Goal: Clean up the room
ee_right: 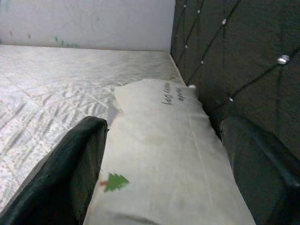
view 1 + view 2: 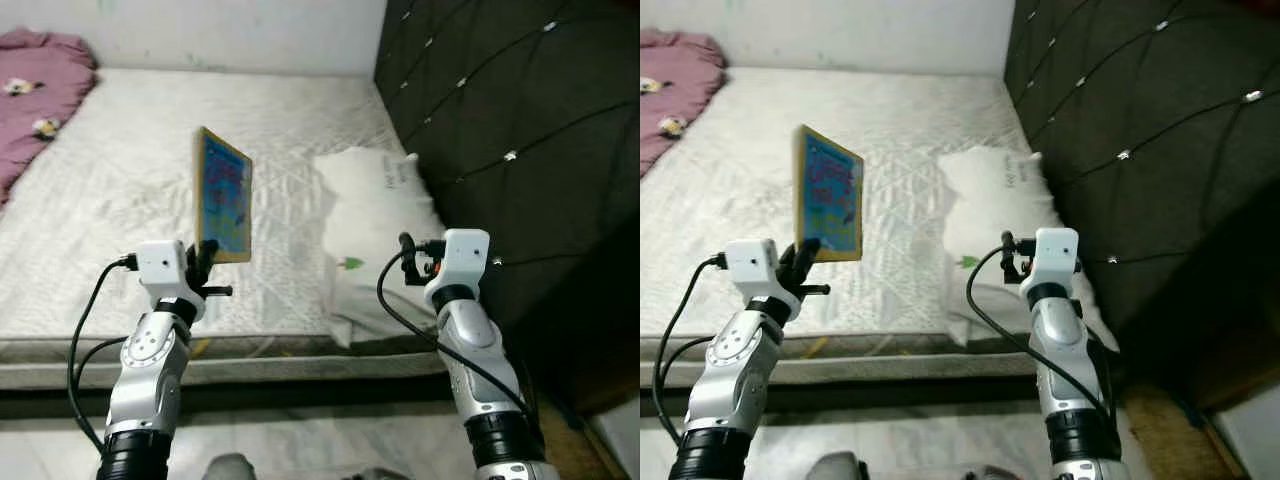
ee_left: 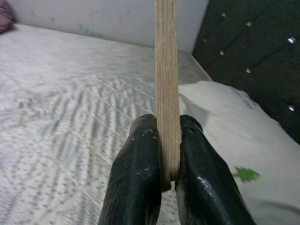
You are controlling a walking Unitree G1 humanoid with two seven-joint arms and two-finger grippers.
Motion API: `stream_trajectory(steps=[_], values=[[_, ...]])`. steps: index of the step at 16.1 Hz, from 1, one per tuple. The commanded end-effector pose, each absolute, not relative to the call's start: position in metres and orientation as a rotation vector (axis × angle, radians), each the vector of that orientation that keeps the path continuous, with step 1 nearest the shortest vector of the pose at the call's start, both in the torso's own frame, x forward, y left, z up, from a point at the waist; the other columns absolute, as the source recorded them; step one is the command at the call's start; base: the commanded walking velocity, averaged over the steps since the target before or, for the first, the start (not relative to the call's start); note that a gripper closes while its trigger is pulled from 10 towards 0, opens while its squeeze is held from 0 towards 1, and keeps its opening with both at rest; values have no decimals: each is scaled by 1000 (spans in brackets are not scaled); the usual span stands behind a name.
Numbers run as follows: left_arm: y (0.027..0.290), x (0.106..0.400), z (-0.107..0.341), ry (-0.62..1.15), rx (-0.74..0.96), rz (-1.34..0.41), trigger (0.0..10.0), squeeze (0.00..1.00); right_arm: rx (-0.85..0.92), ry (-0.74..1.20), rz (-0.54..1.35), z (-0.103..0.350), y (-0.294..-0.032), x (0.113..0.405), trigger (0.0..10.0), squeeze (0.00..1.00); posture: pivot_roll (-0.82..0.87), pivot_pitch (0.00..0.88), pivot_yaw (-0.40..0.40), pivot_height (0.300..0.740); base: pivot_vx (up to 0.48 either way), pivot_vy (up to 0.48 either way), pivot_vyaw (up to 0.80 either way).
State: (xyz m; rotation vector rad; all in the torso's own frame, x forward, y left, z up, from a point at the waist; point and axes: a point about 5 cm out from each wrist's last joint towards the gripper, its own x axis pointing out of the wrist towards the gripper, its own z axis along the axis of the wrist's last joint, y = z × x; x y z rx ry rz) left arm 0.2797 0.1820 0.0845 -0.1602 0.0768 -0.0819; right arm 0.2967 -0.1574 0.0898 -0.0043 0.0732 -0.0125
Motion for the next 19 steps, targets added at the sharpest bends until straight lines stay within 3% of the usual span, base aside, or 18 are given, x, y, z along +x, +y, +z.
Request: stream_trajectory(steps=[1,13,19], values=[[179,284,99,9,-154,-109,10000,0,-3,56,-23,94,-159,298,10000,0,-13,0,-31,740,379,0,0],[177,285,98,14,-158,-118,10000,0,-2,62,-17,94,-160,299,10000,0,-13,0,-33,740,394,0,0],[179,280,85,118,-154,-46,10000,0,13,67,-19,94,-161,300,10000,0,-8,0,-37,740,0,0,0]])
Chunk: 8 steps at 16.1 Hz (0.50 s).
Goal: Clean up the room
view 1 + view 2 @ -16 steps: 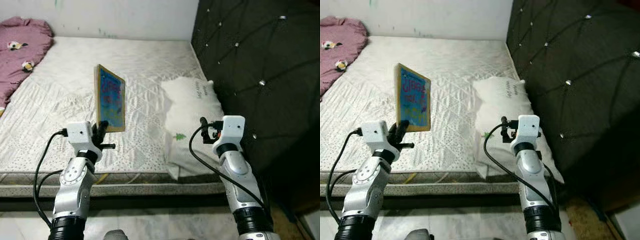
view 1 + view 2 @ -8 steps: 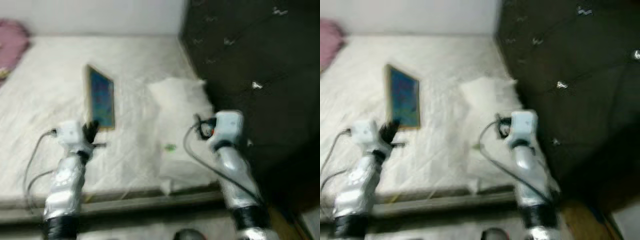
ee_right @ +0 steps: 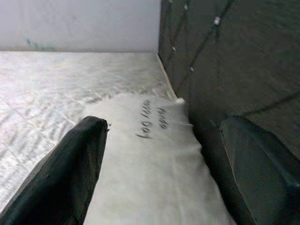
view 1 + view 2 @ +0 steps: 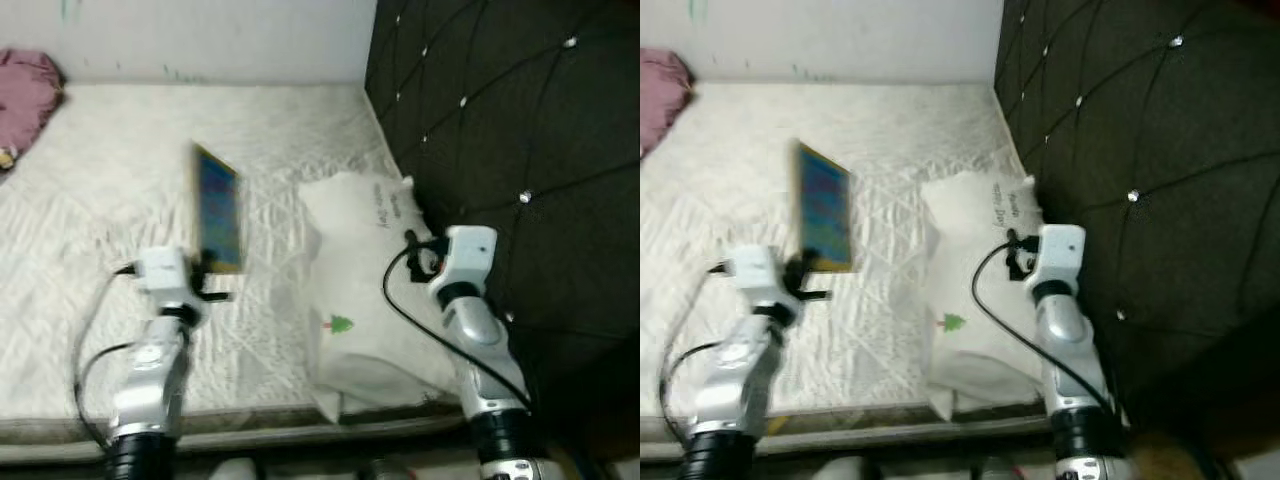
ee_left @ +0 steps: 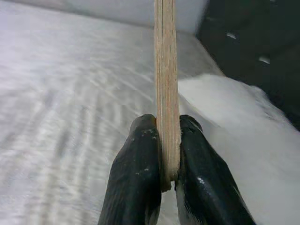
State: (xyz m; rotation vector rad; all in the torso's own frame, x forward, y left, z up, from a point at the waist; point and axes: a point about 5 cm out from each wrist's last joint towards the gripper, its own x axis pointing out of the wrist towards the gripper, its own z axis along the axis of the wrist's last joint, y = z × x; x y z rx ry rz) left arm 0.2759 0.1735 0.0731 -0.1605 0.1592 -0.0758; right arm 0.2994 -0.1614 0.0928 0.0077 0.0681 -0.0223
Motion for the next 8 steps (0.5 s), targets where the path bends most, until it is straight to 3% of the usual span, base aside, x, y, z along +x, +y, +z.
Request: stream_trajectory(steps=[1,8], values=[[180,278,88,79,-142,-82,10000,0,13,70,-19,93,-161,300,10000,0,-5,0,-40,740,0,0,0],[183,274,89,119,-189,-52,10000,0,-10,72,-5,95,-159,300,10000,0,10,0,-47,740,0,0,125]])
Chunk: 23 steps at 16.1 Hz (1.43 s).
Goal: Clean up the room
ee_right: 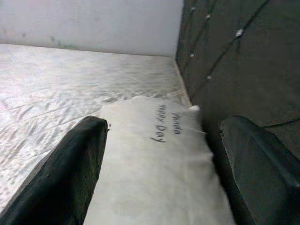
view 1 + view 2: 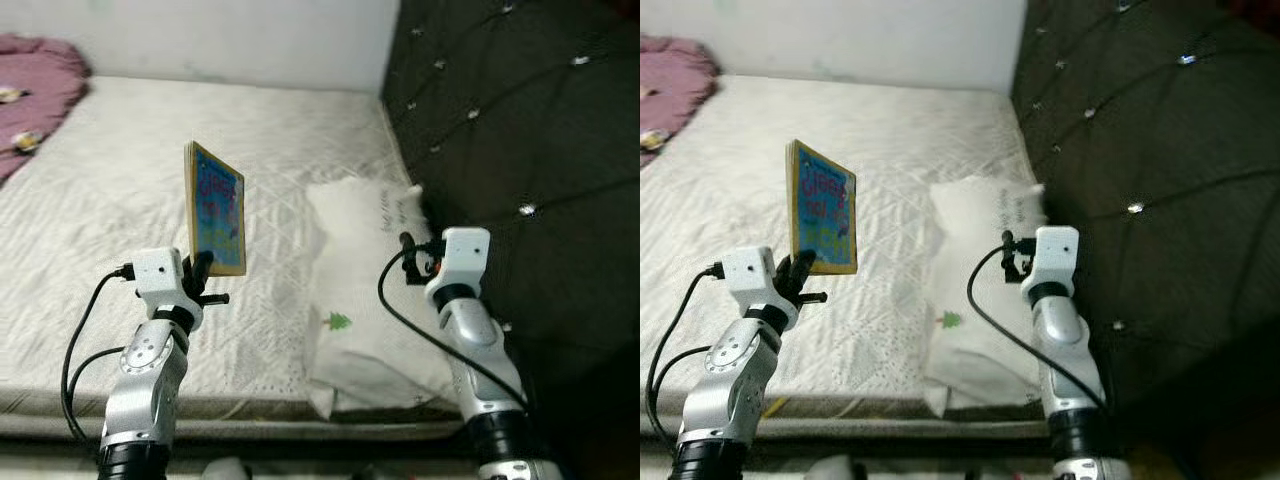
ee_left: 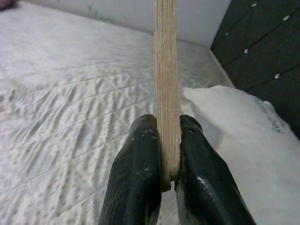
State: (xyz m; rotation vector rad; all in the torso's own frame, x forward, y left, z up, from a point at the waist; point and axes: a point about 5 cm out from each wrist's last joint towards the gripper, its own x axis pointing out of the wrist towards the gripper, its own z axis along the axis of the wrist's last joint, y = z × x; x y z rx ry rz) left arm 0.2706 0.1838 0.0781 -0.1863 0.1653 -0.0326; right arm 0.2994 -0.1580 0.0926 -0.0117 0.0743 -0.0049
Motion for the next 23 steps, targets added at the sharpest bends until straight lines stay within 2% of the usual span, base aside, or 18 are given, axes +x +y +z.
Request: stream_trajectory(steps=[1,8,11,14,18,23], values=[[185,273,88,126,-175,-17,10000,0,-6,75,-6,94,-160,300,10000,0,8,0,-45,740,0,0,0],[185,278,91,119,-186,-68,10000,0,2,83,-20,93,-161,296,10000,0,0,0,-40,740,0,468,0],[192,281,92,107,-140,-28,10000,0,6,83,-21,93,-162,297,10000,0,2,0,-43,740,0,476,0],[190,280,92,151,-163,-48,10000,0,7,81,-23,93,-162,298,10000,0,2,0,-41,740,0,0,0],[186,275,92,97,-244,-95,10000,0,23,69,-52,95,-165,295,10000,0,-4,0,-36,740,0,0,0],[175,271,84,165,-294,-123,10000,0,44,57,-45,96,-164,292,10000,0,-13,0,-31,740,0,0,0]])
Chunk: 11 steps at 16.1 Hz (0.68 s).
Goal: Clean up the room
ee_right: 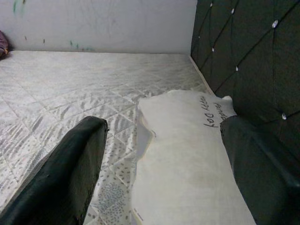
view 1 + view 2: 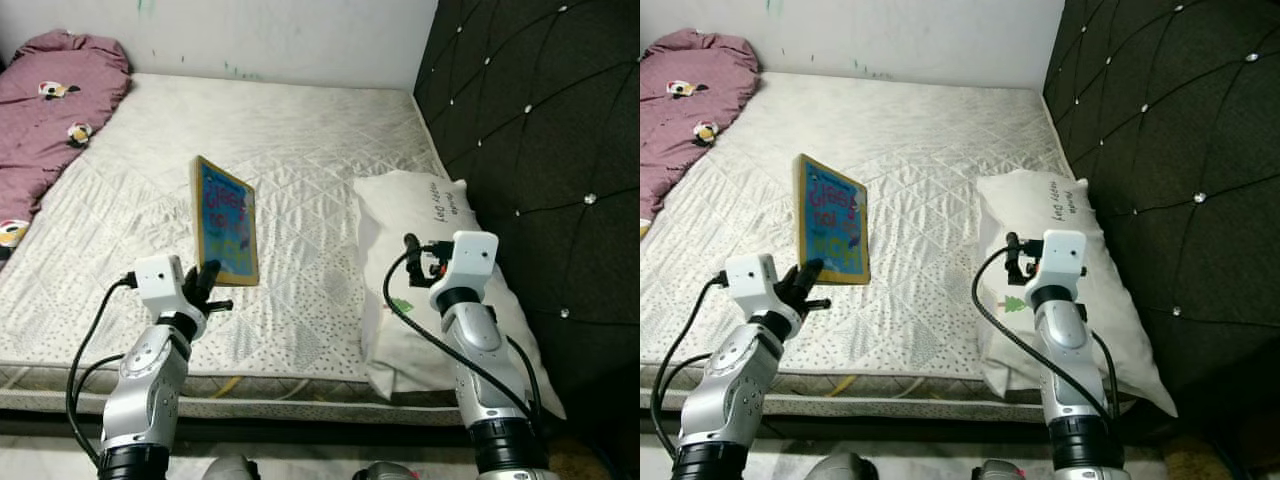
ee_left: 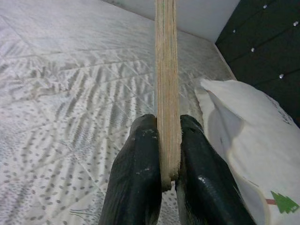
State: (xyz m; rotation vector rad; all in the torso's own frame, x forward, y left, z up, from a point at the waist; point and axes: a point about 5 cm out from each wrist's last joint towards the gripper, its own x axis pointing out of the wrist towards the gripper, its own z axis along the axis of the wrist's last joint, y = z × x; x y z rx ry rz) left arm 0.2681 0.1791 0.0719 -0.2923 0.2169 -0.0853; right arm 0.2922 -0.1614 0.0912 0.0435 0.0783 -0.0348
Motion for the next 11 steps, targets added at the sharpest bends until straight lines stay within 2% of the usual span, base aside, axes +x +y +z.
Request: stream_trajectory(steps=[1,5,11], values=[[175,271,84,169,-294,-122,10000,0,44,57,-42,96,-164,291,10000,0,-14,0,-32,740,0,0,0],[176,271,84,166,-280,-114,10000,0,46,59,-29,96,-163,291,10000,0,-12,0,-32,736,0,0,0],[175,271,84,169,-268,-117,10000,0,48,61,-26,97,-163,291,10000,0,-14,0,-31,668,0,0,0]])
